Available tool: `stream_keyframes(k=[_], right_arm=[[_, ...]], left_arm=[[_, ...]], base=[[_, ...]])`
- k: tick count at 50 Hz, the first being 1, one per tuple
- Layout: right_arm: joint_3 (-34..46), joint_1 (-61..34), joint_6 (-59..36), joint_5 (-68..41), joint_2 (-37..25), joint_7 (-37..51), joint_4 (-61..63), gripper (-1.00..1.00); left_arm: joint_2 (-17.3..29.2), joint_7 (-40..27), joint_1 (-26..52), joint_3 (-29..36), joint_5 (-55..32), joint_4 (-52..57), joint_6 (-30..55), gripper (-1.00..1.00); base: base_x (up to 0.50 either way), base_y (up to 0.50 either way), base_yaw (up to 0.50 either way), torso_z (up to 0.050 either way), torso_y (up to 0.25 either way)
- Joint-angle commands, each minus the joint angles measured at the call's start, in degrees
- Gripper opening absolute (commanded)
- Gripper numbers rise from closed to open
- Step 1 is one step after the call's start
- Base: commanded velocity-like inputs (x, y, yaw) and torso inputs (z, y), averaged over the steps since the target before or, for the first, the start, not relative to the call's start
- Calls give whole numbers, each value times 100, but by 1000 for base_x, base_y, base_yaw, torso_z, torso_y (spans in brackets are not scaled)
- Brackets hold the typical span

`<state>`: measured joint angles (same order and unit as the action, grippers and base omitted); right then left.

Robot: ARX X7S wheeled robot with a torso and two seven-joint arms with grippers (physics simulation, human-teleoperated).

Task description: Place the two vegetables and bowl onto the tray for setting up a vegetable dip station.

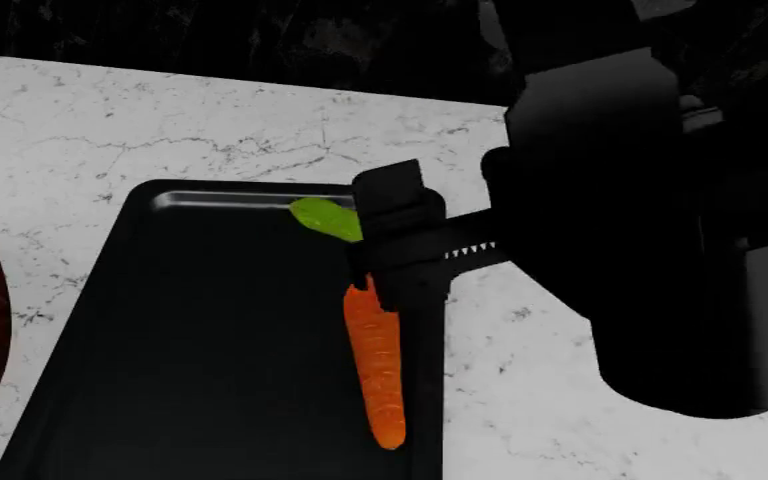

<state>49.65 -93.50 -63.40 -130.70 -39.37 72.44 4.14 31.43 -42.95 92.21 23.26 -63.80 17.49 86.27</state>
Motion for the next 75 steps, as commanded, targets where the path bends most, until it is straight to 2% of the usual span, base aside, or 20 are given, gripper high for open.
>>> stream_keyframes(k=[1,2,7,14,23,33,40,48,64,75], right_arm=[[-367,-15,-44,165,-448,-353,107,100],[-394,-19,-18,184,-475,-363,88,100],[-401,9,22,178,-523,-353,119,100],[-402,131,40,295,-570,-459,98,100],[-346,195,62,284,-586,-449,110,100],[-342,297,122,388,-586,-536,95,100],[-328,413,192,423,-614,-546,145,100],[-284,558,206,593,-577,-678,89,100],[-244,751,267,754,-602,-816,89,100],[-218,864,310,803,-648,-872,146,100]], left_arm=[[886,-1853,688,383,-4050,-197,149,100],[990,-2203,788,520,-4532,-363,-44,100],[1214,-2407,800,652,-5151,-302,-272,100],[1495,-2729,640,686,-5734,-125,-767,100],[1889,-3696,591,865,-6682,366,-1676,100],[2253,-4002,317,1099,-7354,1241,-2046,100],[2464,-3855,-372,920,-7206,1606,-2458,100],[2458,-3642,-1010,772,-6802,1729,-2786,100],[2441,-3258,-1669,665,-6340,1818,-2971,100],[2474,-2919,-2446,621,-5848,1789,-3147,100]], base=[[0,0,0,0,0],[0,0,0,0,0],[0,0,0,0,0],[0,0,0,0,0],[0,0,0,0,0],[0,0,0,0,0],[0,0,0,0,0],[0,0,0,0,0],[0,0,0,0,0],[0,0,0,0,0]])
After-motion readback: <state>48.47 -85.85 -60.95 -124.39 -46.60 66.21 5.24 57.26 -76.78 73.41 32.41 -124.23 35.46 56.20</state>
